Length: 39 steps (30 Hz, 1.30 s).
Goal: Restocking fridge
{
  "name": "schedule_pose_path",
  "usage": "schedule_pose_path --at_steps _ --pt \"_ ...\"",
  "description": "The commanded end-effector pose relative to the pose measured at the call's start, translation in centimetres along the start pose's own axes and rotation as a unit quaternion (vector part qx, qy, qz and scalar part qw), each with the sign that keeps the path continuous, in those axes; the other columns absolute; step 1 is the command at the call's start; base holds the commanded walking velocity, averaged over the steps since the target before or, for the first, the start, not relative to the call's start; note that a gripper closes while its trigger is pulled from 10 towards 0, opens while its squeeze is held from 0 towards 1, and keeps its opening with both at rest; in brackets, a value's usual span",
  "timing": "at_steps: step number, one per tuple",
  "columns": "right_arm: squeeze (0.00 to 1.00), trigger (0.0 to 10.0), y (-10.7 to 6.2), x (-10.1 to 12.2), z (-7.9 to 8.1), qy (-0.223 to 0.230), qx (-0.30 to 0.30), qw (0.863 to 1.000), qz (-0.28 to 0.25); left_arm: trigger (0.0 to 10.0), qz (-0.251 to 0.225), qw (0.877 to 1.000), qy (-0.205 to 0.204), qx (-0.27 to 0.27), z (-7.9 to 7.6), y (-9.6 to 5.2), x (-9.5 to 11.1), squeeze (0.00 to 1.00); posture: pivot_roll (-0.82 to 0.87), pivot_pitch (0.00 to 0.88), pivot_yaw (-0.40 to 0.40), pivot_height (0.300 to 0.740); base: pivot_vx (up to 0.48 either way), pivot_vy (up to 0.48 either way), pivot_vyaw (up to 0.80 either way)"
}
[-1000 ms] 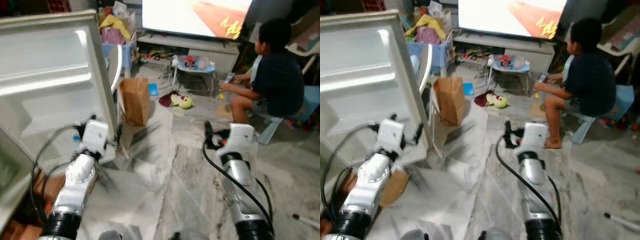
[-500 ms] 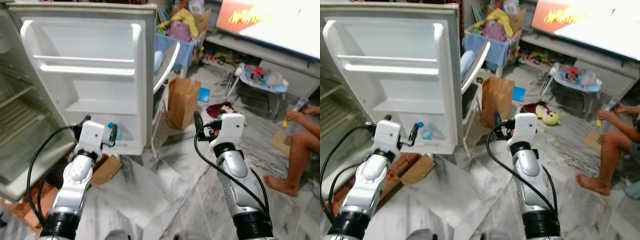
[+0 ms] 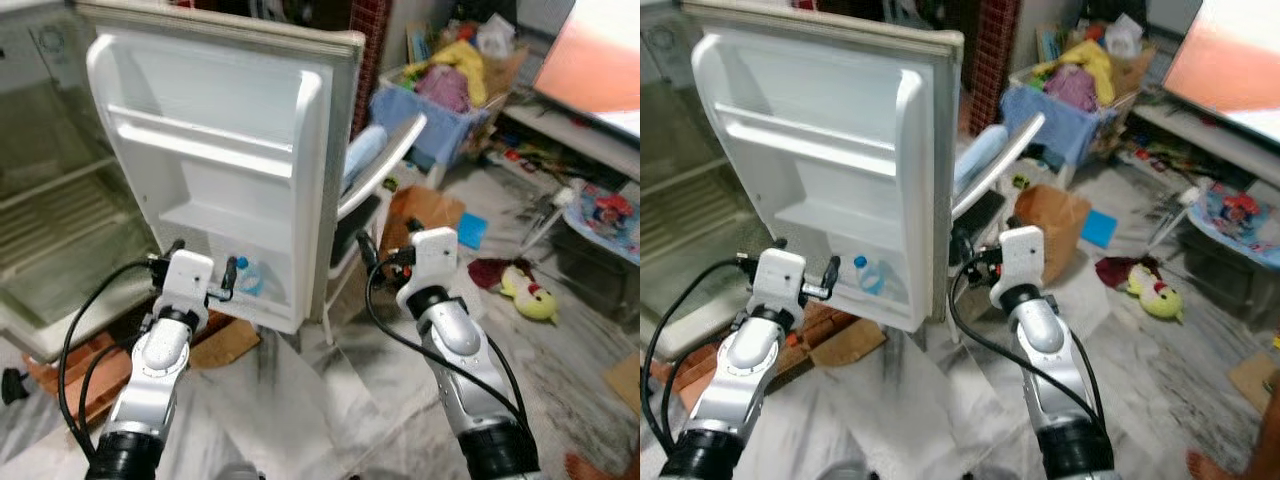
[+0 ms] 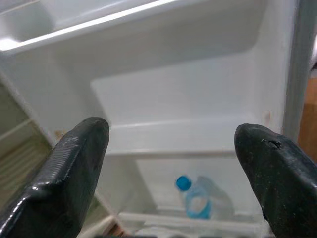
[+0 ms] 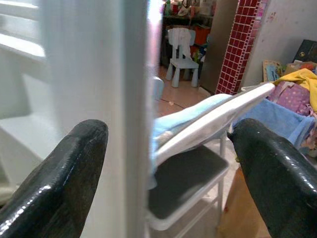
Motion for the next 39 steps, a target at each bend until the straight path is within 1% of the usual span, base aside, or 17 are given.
schedule_pose_path --at_steps 1,4,10,12,13,16,17,18,19,21,23,27,32,34,39 --pt "0.0 10.0 0.1 0.5 -0.8 -0.014 -0.004 1.0 -0.006 10.0 -0.01 1.0 0.001 -0.008 -0.6 0.3 0.6 0.0 0.0 0.0 -0.038 0.74 0.386 -0.281 0.66" --pt "0.0 10.0 0.3 0.6 -1.1 -0.012 -0.006 1.0 -0.008 10.0 -0.002 1.0 -0.001 -0.004 -0.6 0.3 0.5 0.0 0.0 0.0 -0.038 0.74 0.316 -0.254 0.64" --pt "0.0 10.0 0.5 0.7 -1.3 -0.021 0.001 1.0 -0.007 10.0 0.0 1.0 -0.01 0.0 -0.6 0.1 0.3 0.0 0.0 0.0 -0.039 0.74 0.0 0.0 0.6" --pt "0.0 10.0 0.8 1.0 -1.5 -0.02 0.007 1.0 -0.01 10.0 0.011 1.0 -0.015 0.004 -0.4 -0.3 -0.2 0.0 0.0 0.0 -0.038 0.74 0.0 0.0 0.0" --pt "0.0 10.0 0.9 1.1 -1.8 -0.023 0.01 1.0 -0.011 10.0 0.023 0.999 -0.024 0.006 -0.2 -0.7 -0.7 0.0 0.0 0.0 -0.039 0.74 0.0 0.0 0.0" --pt "0.0 10.0 1.2 1.1 -1.9 -0.019 0.018 1.0 -0.008 10.0 0.037 0.999 -0.038 0.004 -0.2 -1.3 -1.3 0.0 0.01 0.0 -0.039 0.74 0.0 0.0 0.0" --pt "0.0 10.0 1.3 1.3 -1.9 -0.019 0.024 0.999 -0.011 10.0 0.043 0.998 -0.044 -0.007 -0.5 -1.7 -1.6 0.0 0.01 0.0 -0.04 0.74 0.0 0.0 0.0" --pt "0.0 10.0 1.6 1.7 -1.9 -0.033 0.037 0.999 -0.017 10.0 0.049 0.997 -0.047 -0.024 -0.9 -2.3 -2.0 0.0 0.02 0.0 -0.042 0.74 0.0 0.0 0.0" --pt "0.0 10.0 1.7 1.9 -2.0 -0.037 0.038 0.998 -0.022 10.0 0.051 0.997 -0.046 -0.03 -1.1 -2.4 -2.1 0.0 0.02 0.0 -0.044 0.74 0.0 0.0 0.0" --pt "0.0 10.0 1.9 2.1 -2.1 -0.033 0.034 0.999 -0.026 10.0 0.051 0.997 -0.043 -0.033 -1.3 -2.5 -2.1 0.0 0.02 0.0 -0.048 0.74 0.0 0.0 0.21" --pt "0.0 10.0 2.5 2.4 -2.3 -0.035 0.028 0.999 -0.03 10.0 0.05 0.997 -0.046 -0.03 -1.4 -2.5 -1.9 0.0 0.02 0.0 -0.053 0.74 0.0 0.0 0.79" --pt "0.0 10.0 2.9 2.8 -2.0 -0.026 0.021 0.999 -0.038 10.0 0.056 0.997 -0.044 -0.025 -1.3 -2.3 -1.9 0.0 0.02 0.002 -0.047 0.74 0.0 0.0 0.65" --pt "0.0 10.0 2.8 2.6 -1.8 -0.022 0.02 0.999 -0.038 10.0 0.051 0.998 -0.035 -0.03 -1.1 -2.2 -1.4 0.0 0.03 0.014 -0.044 0.74 0.0 0.0 0.08" --pt "0.0 10.0 2.7 2.4 -1.8 -0.018 0.016 0.999 -0.036 10.0 0.057 0.997 -0.034 -0.025 -0.8 -2.3 -1.6 0.0 0.03 0.016 -0.046 0.74 0.0 0.0 0.0" --pt "0.0 10.0 2.6 1.9 -2.1 -0.025 0.01 0.999 -0.028 10.0 0.064 0.997 -0.032 -0.028 -0.9 -2.5 -1.9 0.0 0.03 0.016 -0.046 0.74 0.0 0.0 0.0"
Point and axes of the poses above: a point about 5 cm out from each wrist's last joint towards the gripper, its own y axis pointing out of the wrist towards the gripper, its own x axis along the axis of the wrist's last joint, z = x × y, the point moved 2 cm from there along y, pointing out of the wrist towards the gripper, and after that the axes turned 6 degrees about y, right-handed, at the moved point
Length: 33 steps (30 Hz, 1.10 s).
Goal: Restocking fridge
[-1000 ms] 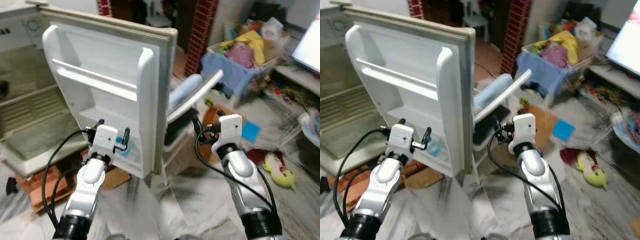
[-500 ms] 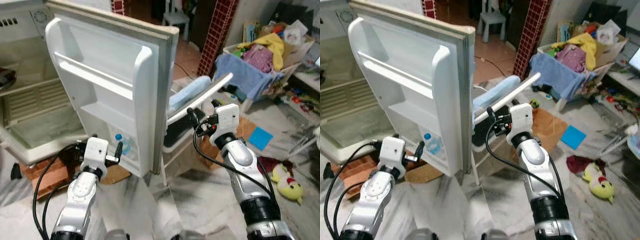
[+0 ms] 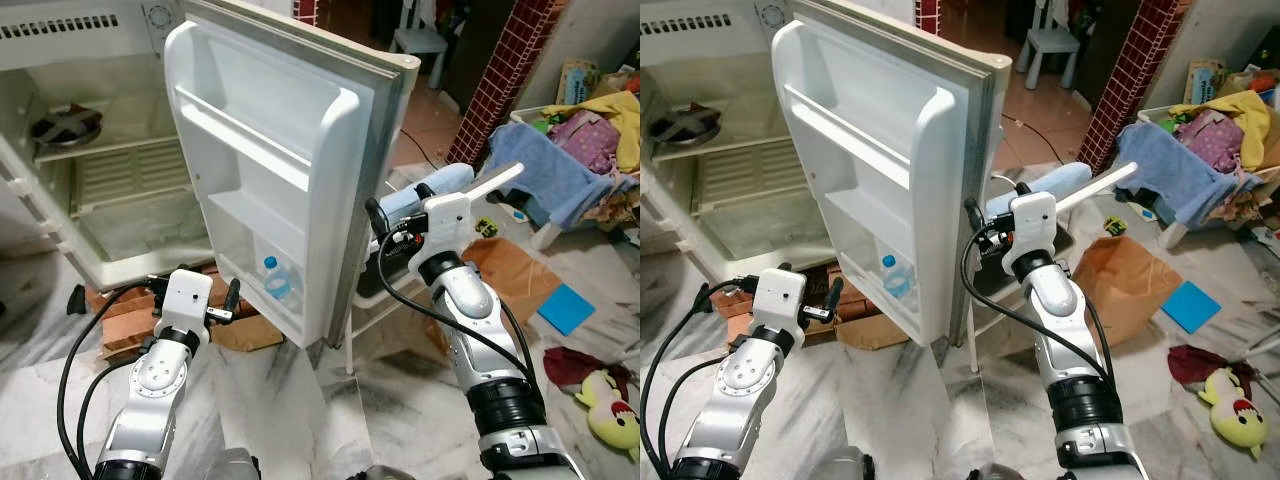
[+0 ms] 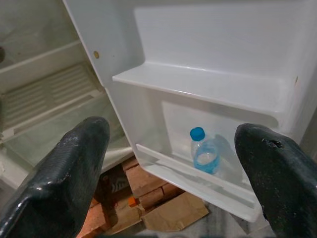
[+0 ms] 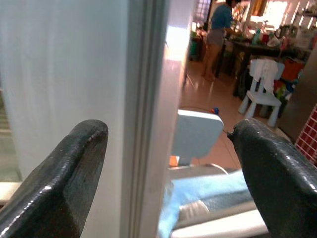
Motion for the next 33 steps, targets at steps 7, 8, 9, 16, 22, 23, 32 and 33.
schedule_pose_path --at_steps 7,8,9,16,22,23,32,33 --pt "0.0 10.0 0.7 0.6 -0.4 -0.005 -0.007 1.0 -0.009 10.0 0.004 1.0 0.003 -0.011 -0.6 -0.1 0.1 0.0 0.04 0.024 -0.042 0.74 0.0 0.0 0.0" --pt "0.0 10.0 1.2 0.9 -0.4 -0.008 -0.004 1.0 -0.012 10.0 0.007 1.0 0.0 -0.015 -0.8 -0.1 0.1 0.0 0.04 0.024 -0.043 0.74 0.0 0.0 0.0" --pt "0.0 10.0 1.6 1.2 -0.4 -0.01 -0.001 1.0 -0.016 10.0 0.009 1.0 -0.003 -0.018 -1.0 -0.2 0.0 0.0 0.04 0.024 -0.044 0.74 0.0 0.0 0.0" --pt "0.0 10.0 4.5 3.6 1.1 0.005 0.048 0.998 -0.042 10.0 0.015 0.999 -0.005 -0.03 -1.7 -0.3 -0.1 0.0 0.05 0.019 -0.047 0.74 0.0 0.0 0.0" --pt "0.0 10.0 6.2 5.2 3.8 0.039 0.142 0.988 -0.052 10.0 0.022 0.999 -0.005 -0.038 -2.0 -0.1 -0.3 0.0 0.06 0.008 -0.055 0.74 0.0 0.0 0.0" --pt "0.0 10.0 6.3 5.7 4.7 0.062 0.178 0.981 -0.057 10.0 0.023 0.999 -0.004 -0.041 -2.1 -0.1 -0.3 0.0 0.06 0.006 -0.056 0.74 0.0 0.0 0.0" --pt "0.0 10.0 2.3 6.0 6.4 0.172 0.356 0.918 -0.035 10.0 0.035 0.998 -0.01 -0.06 -2.6 -0.3 -0.6 0.0 0.05 0.006 -0.049 0.74 0.0 0.0 0.0" --pt "0.0 10.0 1.9 5.8 6.3 0.174 0.358 0.917 -0.031 10.0 0.035 0.997 -0.012 -0.066 -2.8 -0.4 -0.6 0.0 0.05 0.006 -0.048 0.74 0.0 0.0 0.0"
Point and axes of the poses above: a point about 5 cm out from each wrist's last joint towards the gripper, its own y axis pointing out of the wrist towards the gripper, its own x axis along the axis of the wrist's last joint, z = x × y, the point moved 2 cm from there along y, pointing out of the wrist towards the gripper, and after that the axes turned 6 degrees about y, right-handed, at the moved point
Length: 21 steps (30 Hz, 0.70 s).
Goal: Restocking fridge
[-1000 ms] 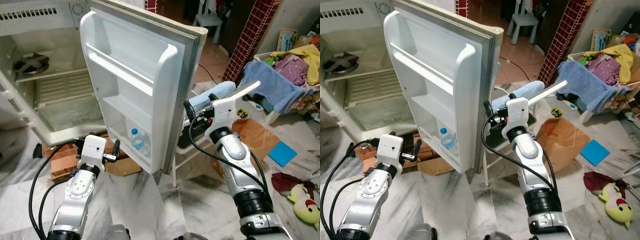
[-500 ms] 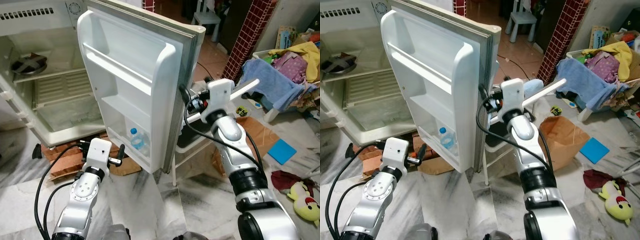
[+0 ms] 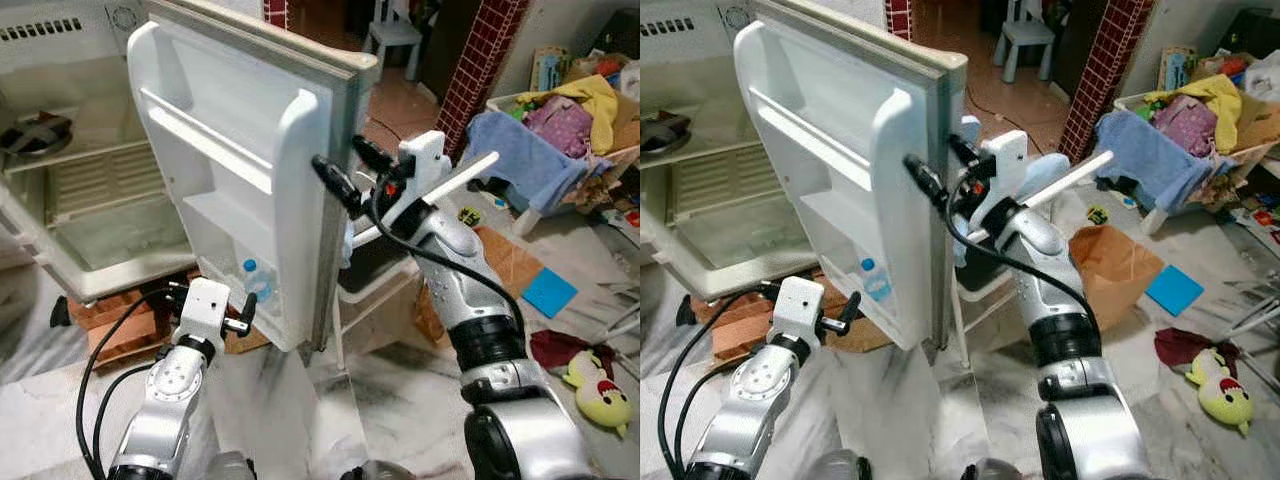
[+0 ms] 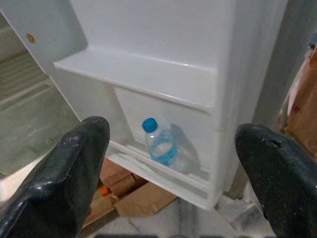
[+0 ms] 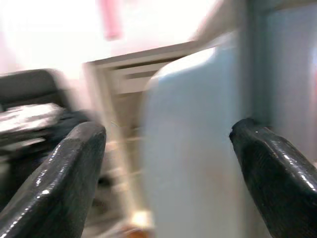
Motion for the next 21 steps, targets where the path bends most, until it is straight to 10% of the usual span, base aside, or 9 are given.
schedule_pose_path --at_steps 1,8,14,21 --pt "0.0 10.0 -0.7 0.0 0.9 0.022 0.036 0.999 0.008 10.0 0.004 1.0 -0.002 -0.02 -0.5 -0.1 0.1 0.0 0.05 0.006 -0.046 0.74 0.0 0.0 0.0" --pt "0.0 10.0 -3.0 -0.2 2.0 0.087 0.065 0.994 0.016 10.0 0.007 0.996 -0.038 -0.082 -2.0 -0.4 0.3 0.0 0.04 0.005 -0.039 0.74 0.0 0.0 0.0" --pt "0.0 10.0 -6.1 -4.0 -0.8 -0.01 -0.038 0.988 0.152 10.0 0.024 0.993 -0.027 -0.114 -2.8 -0.9 -0.3 0.0 0.05 0.001 -0.038 0.74 0.0 0.0 0.0" --pt "0.0 10.0 -3.6 -2.4 -3.1 -0.094 -0.121 0.982 0.108 10.0 0.051 0.989 -0.042 -0.135 -3.1 -1.2 -0.7 0.0 0.06 0.0 -0.035 0.74 0.0 0.0 0.0"
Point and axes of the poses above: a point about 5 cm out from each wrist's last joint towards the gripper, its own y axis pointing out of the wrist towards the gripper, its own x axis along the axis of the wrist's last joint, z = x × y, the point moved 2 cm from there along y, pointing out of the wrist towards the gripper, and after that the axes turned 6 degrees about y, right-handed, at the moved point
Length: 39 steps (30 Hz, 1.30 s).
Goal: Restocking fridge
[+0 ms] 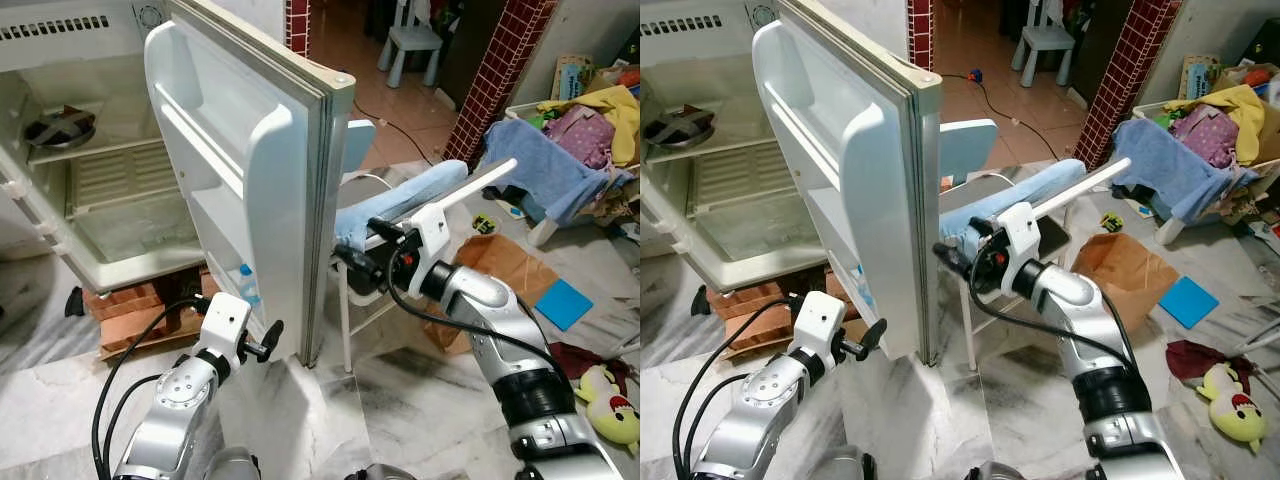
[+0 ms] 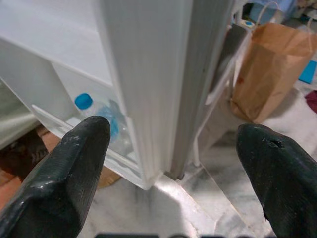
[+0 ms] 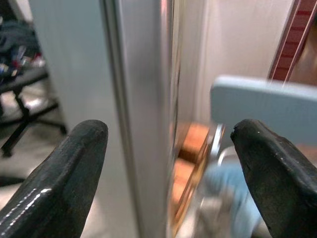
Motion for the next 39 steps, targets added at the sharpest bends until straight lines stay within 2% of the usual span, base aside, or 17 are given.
schedule_pose_path --at_steps 1,6,9,10,12,13,17,18,21,22,23,25,26,27,32,36,39 --pt "0.0 10.0 0.7 1.2 0.2 -0.014 0.001 1.0 -0.021 10.0 0.004 1.0 -0.004 -0.011 -0.3 -0.1 0.0 0.0 0.06 0.0 -0.035 0.74 0.0 0.0 0.0" --pt "0.0 10.0 4.4 3.2 2.5 -0.004 0.035 0.997 -0.072 10.0 0.021 0.999 -0.01 -0.038 -1.0 -0.4 -0.5 0.0 0.08 0.0 -0.037 0.74 0.0 0.0 0.0" --pt "0.0 10.0 6.1 5.4 5.6 0.069 0.116 0.984 -0.116 10.0 0.026 0.999 -0.003 -0.039 -1.0 -0.4 -0.5 0.0 0.08 0.0 -0.04 0.74 0.0 0.0 0.0" --pt "0.0 10.0 6.1 5.4 5.6 0.069 0.116 0.984 -0.116 10.0 0.026 0.999 -0.003 -0.039 -1.0 -0.4 -0.5 0.0 0.08 0.0 -0.04 0.74 0.0 0.0 0.0" --pt "0.0 10.0 5.9 6.4 8.6 0.106 0.219 0.962 -0.128 10.0 0.027 0.999 0.001 -0.039 -1.0 -0.4 -0.4 0.0 0.09 0.0 -0.044 0.74 0.0 0.0 0.0" --pt "0.0 10.0 5.0 6.6 10.7 0.12 0.292 0.941 -0.122 10.0 0.028 0.999 0.001 -0.039 -1.1 -0.4 -0.4 0.0 0.08 0.0 -0.045 0.74 0.0 0.0 0.0" --pt "0.0 10.0 3.7 6.1 11.8 0.132 0.342 0.924 -0.109 10.0 0.029 0.999 -0.001 -0.038 -1.1 -0.5 -0.5 0.0 0.08 0.0 -0.047 0.74 0.0 0.0 0.0" --pt "0.0 10.0 4.3 4.7 10.2 0.108 0.273 0.951 -0.096 10.0 0.03 0.999 -0.001 -0.039 -1.2 -0.5 -0.5 0.0 0.08 0.0 -0.046 0.74 0.0 0.0 0.0" --pt "0.0 10.0 4.5 3.0 7.5 0.074 0.178 0.978 -0.074 10.0 0.031 0.999 0.0 -0.04 -1.2 -0.4 -0.5 0.0 0.07 0.0 -0.044 0.74 0.0 0.0 0.0" --pt "0.0 10.0 4.1 2.0 5.3 0.063 0.098 0.991 -0.059 10.0 0.031 0.999 0.002 -0.042 -1.3 -0.4 -0.4 0.0 0.07 0.0 -0.044 0.74 0.0 0.0 0.0" --pt "0.0 10.0 4.0 1.7 4.7 0.065 0.074 0.994 -0.055 10.0 0.03 0.999 0.003 -0.042 -1.3 -0.3 -0.4 0.0 0.06 0.0 -0.044 0.74 0.0 0.0 0.0" --pt "0.0 10.0 3.6 1.6 4.1 0.065 0.056 0.995 -0.051 10.0 0.03 0.999 0.005 -0.042 -1.2 -0.3 -0.3 0.0 0.05 0.001 -0.044 0.74 0.0 0.0 0.0" --pt "0.0 10.0 2.7 1.5 2.4 0.054 -0.018 0.997 -0.06 10.0 0.021 0.999 0.018 -0.028 -0.7 0.0 0.0 0.0 0.04 0.007 -0.042 0.74 0.0 0.0 0.0" --pt "0.0 10.0 2.7 1.5 2.4 0.054 -0.018 0.997 -0.06 10.0 0.021 0.999 0.018 -0.028 -0.7 0.0 0.0 0.0 0.04 0.007 -0.042 0.74 0.0 0.0 0.0" --pt "0.0 10.0 0.1 1.3 -0.3 0.025 -0.169 0.98 -0.103 10.0 -0.015 0.997 0.045 0.053 2.3 0.3 1.7 0.0 0.02 0.039 -0.04 0.74 0.0 0.0 0.0" --pt "0.0 10.0 -2.0 -0.2 -1.0 0.028 -0.255 0.961 -0.104 10.0 -0.054 0.989 0.042 0.135 4.8 -0.1 3.0 0.0 0.02 0.044 -0.045 0.74 0.0 0.0 0.0" --pt "0.0 10.0 -2.7 -1.1 -0.8 0.023 -0.268 0.959 -0.093 10.0 -0.08 0.983 0.038 0.158 5.5 -0.3 3.8 0.0 0.02 0.045 -0.044 0.74 0.0 0.0 0.0"
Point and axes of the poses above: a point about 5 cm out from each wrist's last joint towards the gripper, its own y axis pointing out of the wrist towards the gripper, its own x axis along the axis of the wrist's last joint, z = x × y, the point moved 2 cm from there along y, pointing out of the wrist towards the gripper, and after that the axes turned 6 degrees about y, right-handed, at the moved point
